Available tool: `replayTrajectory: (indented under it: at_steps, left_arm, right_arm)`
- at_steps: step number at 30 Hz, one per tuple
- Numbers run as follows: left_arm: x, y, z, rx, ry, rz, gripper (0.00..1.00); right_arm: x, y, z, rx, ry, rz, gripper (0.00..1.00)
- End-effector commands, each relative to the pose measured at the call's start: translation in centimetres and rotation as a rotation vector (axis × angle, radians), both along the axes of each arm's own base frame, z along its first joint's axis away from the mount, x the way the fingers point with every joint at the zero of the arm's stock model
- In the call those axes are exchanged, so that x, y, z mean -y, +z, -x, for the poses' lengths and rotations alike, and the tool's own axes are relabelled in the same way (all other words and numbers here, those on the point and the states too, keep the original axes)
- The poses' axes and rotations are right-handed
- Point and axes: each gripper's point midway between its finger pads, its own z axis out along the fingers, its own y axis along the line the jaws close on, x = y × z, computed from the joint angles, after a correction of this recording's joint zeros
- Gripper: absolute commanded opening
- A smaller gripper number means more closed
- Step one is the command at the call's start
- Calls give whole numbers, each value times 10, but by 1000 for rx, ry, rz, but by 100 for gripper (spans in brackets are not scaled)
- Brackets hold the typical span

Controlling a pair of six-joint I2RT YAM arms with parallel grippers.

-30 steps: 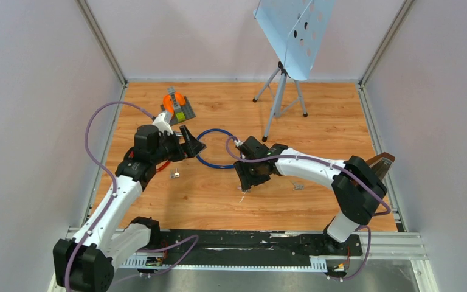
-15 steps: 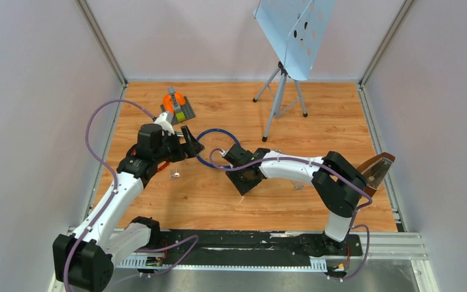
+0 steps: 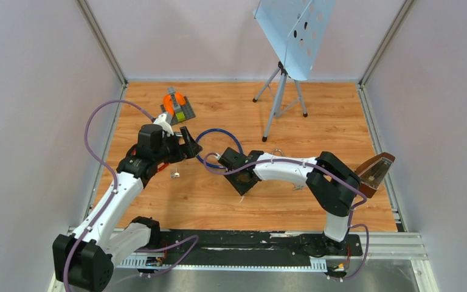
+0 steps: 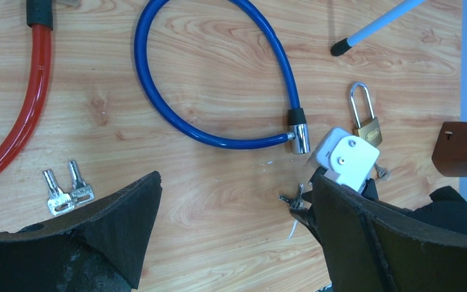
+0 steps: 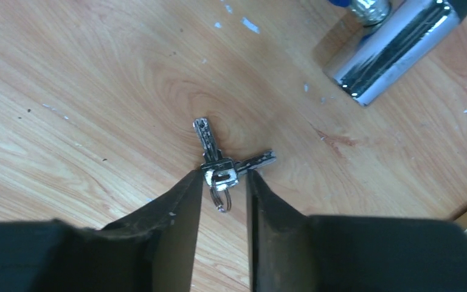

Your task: Unlock with the key

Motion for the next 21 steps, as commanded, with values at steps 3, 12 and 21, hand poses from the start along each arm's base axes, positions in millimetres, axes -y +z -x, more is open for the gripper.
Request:
replayTrajectory:
  at_steps: [3,12,21]
  left_arm:
    - [4,20,-6,56,-13,15,100]
    - [23,16,-1,40,-61,98,100]
    - [58,5,8,-16,-114,216,100]
  right_arm:
    - [8,-13,-11,69,4,54,19]
    - [-9,24,-26,205,-21,-133,0]
    - [-12,63,-39,364,-82,-329,0]
